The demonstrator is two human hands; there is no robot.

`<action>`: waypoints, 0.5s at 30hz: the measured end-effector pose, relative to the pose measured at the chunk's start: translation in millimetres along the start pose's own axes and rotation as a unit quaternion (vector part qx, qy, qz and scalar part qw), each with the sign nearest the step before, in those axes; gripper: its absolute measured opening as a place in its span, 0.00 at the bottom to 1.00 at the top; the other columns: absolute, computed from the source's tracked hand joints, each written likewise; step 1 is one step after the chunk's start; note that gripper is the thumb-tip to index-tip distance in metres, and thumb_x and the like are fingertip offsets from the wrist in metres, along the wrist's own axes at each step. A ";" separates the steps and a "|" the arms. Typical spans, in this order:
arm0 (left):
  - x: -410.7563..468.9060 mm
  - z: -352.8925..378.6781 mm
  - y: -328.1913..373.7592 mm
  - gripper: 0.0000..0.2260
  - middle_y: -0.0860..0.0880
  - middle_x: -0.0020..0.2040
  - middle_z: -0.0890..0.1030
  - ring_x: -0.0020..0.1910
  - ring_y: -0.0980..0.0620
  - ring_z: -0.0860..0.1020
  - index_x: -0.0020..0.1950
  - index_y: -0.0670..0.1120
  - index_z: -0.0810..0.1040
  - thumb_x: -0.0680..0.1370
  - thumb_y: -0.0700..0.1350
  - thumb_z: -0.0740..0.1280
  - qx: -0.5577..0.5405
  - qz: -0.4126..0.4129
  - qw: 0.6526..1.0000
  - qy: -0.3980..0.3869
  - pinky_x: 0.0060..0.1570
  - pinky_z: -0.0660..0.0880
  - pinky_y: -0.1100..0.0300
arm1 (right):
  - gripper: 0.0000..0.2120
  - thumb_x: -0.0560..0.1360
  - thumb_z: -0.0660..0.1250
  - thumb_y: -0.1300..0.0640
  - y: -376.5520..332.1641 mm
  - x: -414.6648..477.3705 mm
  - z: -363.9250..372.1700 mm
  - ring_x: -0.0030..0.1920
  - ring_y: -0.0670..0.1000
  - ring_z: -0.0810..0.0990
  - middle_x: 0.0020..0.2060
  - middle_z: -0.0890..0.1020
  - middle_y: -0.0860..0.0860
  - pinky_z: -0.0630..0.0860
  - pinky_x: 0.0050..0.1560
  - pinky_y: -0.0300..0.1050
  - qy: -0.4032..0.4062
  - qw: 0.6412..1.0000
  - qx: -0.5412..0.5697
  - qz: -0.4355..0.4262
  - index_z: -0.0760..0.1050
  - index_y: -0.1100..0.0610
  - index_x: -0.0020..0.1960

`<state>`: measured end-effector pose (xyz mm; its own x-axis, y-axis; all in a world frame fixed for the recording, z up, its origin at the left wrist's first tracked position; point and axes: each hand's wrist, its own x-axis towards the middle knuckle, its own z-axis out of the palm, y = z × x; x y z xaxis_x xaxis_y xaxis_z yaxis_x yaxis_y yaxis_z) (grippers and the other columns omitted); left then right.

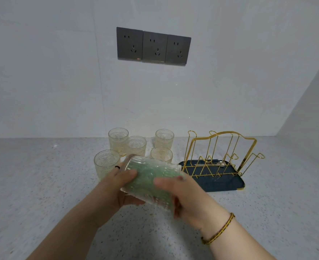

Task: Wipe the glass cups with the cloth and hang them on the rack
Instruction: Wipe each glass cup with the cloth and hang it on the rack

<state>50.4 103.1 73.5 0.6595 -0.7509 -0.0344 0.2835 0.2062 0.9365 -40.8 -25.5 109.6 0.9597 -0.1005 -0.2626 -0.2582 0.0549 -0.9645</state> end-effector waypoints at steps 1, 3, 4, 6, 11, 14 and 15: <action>1.3 1.8 -0.9 0.18 0.44 0.39 0.85 0.34 0.48 0.83 0.48 0.47 0.78 0.61 0.50 0.75 -0.015 -0.014 1.000 0.015 0.31 0.81 0.55 | 0.09 0.64 0.69 0.59 0.6 -1.0 2.0 0.36 0.57 0.78 0.37 0.77 0.61 0.77 0.37 0.42 0.003 0.987 -0.157 -0.039 0.76 0.55 0.44; 4.0 1.5 -5.5 0.16 0.46 0.34 0.84 0.30 0.49 0.82 0.47 0.46 0.78 0.63 0.52 0.68 -0.034 -0.057 0.997 0.040 0.28 0.80 0.58 | 0.10 0.72 0.64 0.61 2.5 -3.0 4.9 0.31 0.39 0.73 0.33 0.70 0.44 0.68 0.32 0.27 -0.029 0.926 -0.351 -0.136 0.67 0.48 0.46; 4.6 0.4 -8.2 0.18 0.46 0.34 0.84 0.30 0.49 0.82 0.48 0.46 0.77 0.63 0.54 0.65 -0.035 -0.074 0.996 0.047 0.28 0.80 0.58 | 0.10 0.74 0.62 0.62 4.7 -3.0 4.7 0.30 0.36 0.71 0.32 0.66 0.41 0.66 0.31 0.26 -0.037 0.901 -0.400 -0.166 0.65 0.48 0.46; 4.8 -0.4 -11.8 0.21 0.45 0.35 0.85 0.31 0.48 0.82 0.50 0.45 0.77 0.62 0.55 0.64 -0.034 -0.094 0.993 0.057 0.30 0.80 0.57 | 0.07 0.74 0.60 0.62 4.7 -4.5 3.6 0.31 0.36 0.70 0.32 0.64 0.40 0.65 0.32 0.25 -0.045 0.877 -0.443 -0.181 0.69 0.52 0.48; -0.3 -10.6 -13.3 0.35 0.42 0.49 0.84 0.45 0.43 0.83 0.58 0.44 0.76 0.55 0.56 0.79 -0.023 -0.024 0.999 0.014 0.38 0.82 0.54 | 0.11 0.73 0.63 0.64 0.6 -1.9 -6.4 0.30 0.45 0.74 0.37 0.77 0.55 0.70 0.29 0.33 -0.032 0.959 -0.258 -0.117 0.71 0.47 0.42; -1.6 -15.7 -13.3 0.49 0.40 0.55 0.82 0.52 0.40 0.81 0.63 0.45 0.71 0.45 0.58 0.81 0.001 -0.008 1.000 0.014 0.47 0.81 0.49 | 0.11 0.70 0.67 0.62 2.5 -0.7 -3.8 0.42 0.75 0.74 0.51 0.71 0.79 0.77 0.45 0.65 -0.006 0.998 -0.050 -0.046 0.74 0.68 0.50; -1.5 -16.3 -13.6 0.47 0.40 0.54 0.83 0.49 0.41 0.82 0.62 0.44 0.73 0.46 0.58 0.81 0.006 -0.006 1.000 0.021 0.46 0.81 0.49 | 0.17 0.69 0.68 0.61 6.5 0.3 -3.6 0.45 0.78 0.73 0.50 0.71 0.80 0.72 0.50 0.71 -0.004 0.998 -0.053 -0.041 0.72 0.72 0.51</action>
<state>56.9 111.6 55.1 0.6844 -0.7266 -0.0599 0.2831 0.1891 0.9403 -42.6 -28.7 103.2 0.9789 -0.0920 -0.1822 -0.1881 -0.0590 -0.9804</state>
